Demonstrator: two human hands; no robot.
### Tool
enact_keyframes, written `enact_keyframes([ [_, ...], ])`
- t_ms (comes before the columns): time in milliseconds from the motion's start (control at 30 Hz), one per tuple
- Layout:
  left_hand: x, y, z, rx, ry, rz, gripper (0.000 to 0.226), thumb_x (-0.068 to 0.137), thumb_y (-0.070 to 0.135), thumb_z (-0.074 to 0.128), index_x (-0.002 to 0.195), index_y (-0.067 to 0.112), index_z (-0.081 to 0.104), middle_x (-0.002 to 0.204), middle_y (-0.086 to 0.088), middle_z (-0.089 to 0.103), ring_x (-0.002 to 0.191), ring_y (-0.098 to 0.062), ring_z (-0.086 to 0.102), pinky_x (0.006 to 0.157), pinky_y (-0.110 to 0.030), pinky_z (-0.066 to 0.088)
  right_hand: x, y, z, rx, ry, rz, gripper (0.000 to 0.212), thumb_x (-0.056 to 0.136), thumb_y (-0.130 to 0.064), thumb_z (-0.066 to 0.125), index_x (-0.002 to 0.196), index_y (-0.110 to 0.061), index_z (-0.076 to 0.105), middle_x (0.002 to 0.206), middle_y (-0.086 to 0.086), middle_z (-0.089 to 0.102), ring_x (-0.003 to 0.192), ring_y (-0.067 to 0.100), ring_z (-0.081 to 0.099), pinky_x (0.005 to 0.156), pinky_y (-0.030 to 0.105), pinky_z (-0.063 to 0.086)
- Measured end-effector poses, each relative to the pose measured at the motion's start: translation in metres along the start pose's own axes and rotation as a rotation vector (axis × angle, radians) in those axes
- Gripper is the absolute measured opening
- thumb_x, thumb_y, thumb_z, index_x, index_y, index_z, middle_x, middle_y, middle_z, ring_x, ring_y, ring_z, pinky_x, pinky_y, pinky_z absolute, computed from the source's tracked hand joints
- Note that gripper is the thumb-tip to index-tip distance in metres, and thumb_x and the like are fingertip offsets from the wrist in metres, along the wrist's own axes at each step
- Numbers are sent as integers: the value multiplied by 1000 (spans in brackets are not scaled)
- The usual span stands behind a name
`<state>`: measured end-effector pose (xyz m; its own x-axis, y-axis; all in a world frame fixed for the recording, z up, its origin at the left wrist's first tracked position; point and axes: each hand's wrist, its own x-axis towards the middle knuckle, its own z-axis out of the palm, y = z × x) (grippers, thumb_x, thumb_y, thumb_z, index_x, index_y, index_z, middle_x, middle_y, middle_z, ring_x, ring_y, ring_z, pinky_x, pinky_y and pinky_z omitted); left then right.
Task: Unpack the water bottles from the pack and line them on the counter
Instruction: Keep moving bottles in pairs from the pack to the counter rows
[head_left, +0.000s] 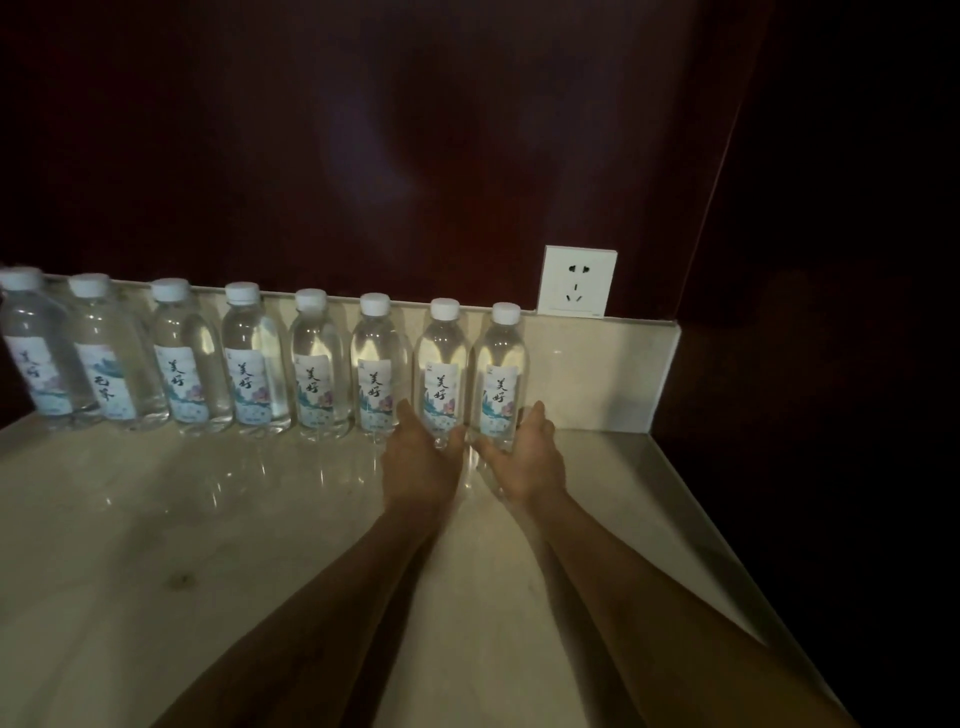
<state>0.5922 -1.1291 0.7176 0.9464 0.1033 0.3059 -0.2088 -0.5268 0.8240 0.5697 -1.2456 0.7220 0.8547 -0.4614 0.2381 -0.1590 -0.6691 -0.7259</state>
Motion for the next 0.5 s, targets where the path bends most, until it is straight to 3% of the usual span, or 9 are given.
enact_keyframes([
  [133, -17, 15, -17, -58, 5, 22, 65, 96, 32, 64, 148, 4, 37, 111, -13, 73, 108, -28, 69, 85, -28, 44, -13, -8, -17, 60, -8, -25, 67, 90, -39, 69, 139, -8, 35, 137, 12, 43, 121, 31, 55, 85, 27, 43],
  [267, -32, 26, -33, -113, 23, 18, 54, 96, 33, 63, 142, 12, 48, 107, -4, 73, 93, -20, 68, 86, -35, 53, -27, -27, -27, 169, 96, -3, 53, 95, -28, 61, 139, -7, 41, 136, 12, 47, 120, 31, 55, 91, 30, 43],
  [367, -43, 21, -48, -101, 58, 23, 46, 95, 33, 63, 136, 13, 53, 100, -1, 72, 87, -22, 71, 84, -38, 56, -38, -34, -17, 304, 131, -9, 43, 94, -25, 62, 131, -8, 49, 118, 13, 61, 108, 29, 60, 85, 28, 41],
  [500, -61, 6, -70, -54, 34, 4, 44, 94, 35, 64, 132, 13, 56, 92, 2, 68, 84, -27, 73, 84, -45, 58, -64, -34, 1, 443, 50, -4, 16, 94, -18, 58, 111, -17, 55, 96, 12, 70, 93, 28, 64, 78, 29, 45],
])
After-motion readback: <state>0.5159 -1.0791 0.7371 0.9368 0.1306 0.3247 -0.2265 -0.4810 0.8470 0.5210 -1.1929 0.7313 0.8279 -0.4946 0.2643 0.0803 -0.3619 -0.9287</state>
